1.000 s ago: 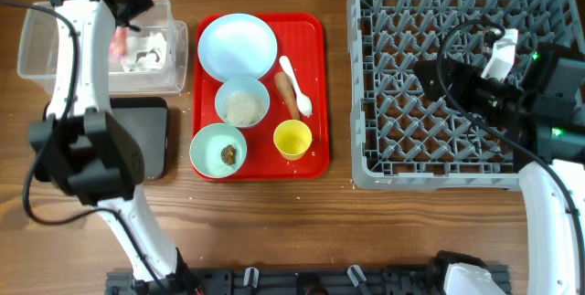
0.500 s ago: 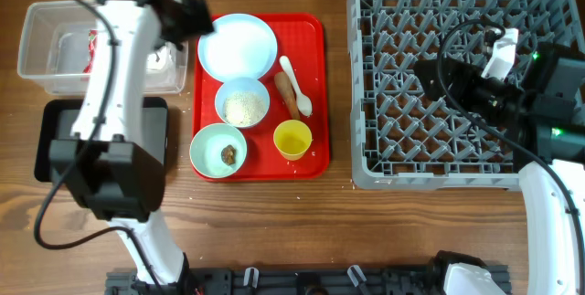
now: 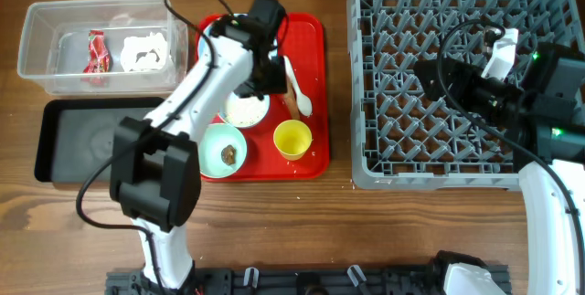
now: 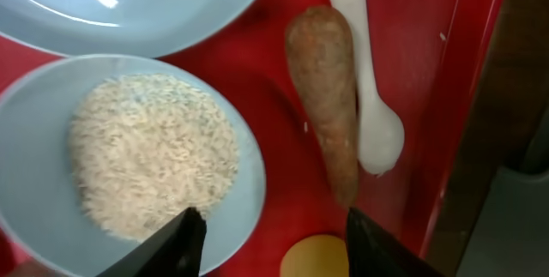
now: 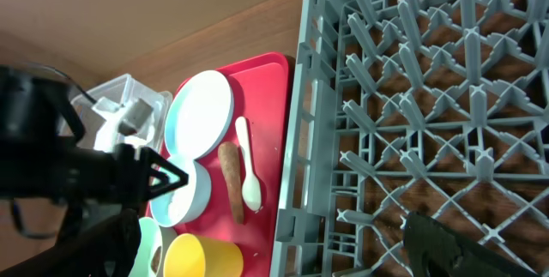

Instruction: Sort waste into correct bins and load items into the dishwasher rack

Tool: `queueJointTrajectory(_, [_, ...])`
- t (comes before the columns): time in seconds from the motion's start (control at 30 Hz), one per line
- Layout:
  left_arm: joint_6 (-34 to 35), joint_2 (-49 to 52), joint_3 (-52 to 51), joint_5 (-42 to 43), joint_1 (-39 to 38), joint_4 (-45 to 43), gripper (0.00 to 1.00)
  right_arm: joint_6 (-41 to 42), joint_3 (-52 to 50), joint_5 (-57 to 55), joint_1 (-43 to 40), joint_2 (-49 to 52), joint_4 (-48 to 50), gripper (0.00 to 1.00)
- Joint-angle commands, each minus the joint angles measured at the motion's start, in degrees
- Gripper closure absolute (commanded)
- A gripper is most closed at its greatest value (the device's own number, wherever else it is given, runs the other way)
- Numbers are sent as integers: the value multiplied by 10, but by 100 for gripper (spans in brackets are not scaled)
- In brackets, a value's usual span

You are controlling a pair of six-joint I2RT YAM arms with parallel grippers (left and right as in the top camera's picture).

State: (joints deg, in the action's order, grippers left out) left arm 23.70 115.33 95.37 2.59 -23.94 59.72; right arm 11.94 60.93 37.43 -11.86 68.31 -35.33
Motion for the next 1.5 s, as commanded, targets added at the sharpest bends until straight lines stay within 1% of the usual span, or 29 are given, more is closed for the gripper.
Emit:
queueJointTrajectory(0.0, [40,0,-56,-5,-3,-53,54,0,9,-1,4,4,-4,1])
queueJointTrajectory(0.03, [40,0,-66,-5,-3,-62,55,0,9,-2,4,4,-5,0])
queueJointTrajectory(0.13, [37,0,-110,-7,-4,-109,69,0,9,-4,4,4,-7,1])
queueJointTrajectory(0.23, [38,0,-144,-7,-4,-146,72,0,9,-5,4,4,-8,0])
queueJointTrajectory(0.33, [38,0,-163,-7,-4,-156,80,0,9,-5,4,4,-14,1])
queueJointTrajectory(0.4, [38,0,-163,-7,-4,-156,92,0,9,-5,4,4,-15,0])
queueJointTrajectory(0.43, [38,0,-163,-7,-4,-157,96,0,9,-5,4,4,-15,0])
queueJointTrajectory(0.67, [38,-26,-139,-5,-3,-141,96,0,9,-5,4,4,-16,0])
queueJointTrajectory(0.77, [35,-65,-97,-5,3,-113,96,0,9,-5,4,4,-16,0])
queueJointTrajectory(0.87, [33,-110,-78,-5,19,-112,96,0,9,-5,4,4,-16,0])
queueJointTrajectory(0.97, [33,-151,-78,-5,54,-108,96,0,9,-5,4,4,-16,1])
queueJointTrajectory(1.03, [34,-180,-78,-1,89,-79,96,0,9,-5,4,4,-15,0])
queueJointTrajectory(1.1, [32,-217,-78,17,148,-28,96,0,9,-5,4,4,-14,0])
queueJointTrajectory(1.13, [18,-228,-78,28,175,-10,96,0,9,-5,4,4,-13,1])
queueJointTrajectory(1.27, [-89,-237,-90,117,318,48,96,0,9,-5,4,9,-12,0])
queueJointTrajectory(1.37, [-122,-235,-128,183,397,34,96,0,9,-5,4,10,-17,0])
queueJointTrajectory(1.47, [-145,-234,-194,299,484,-38,96,1,9,-5,4,11,-21,0])
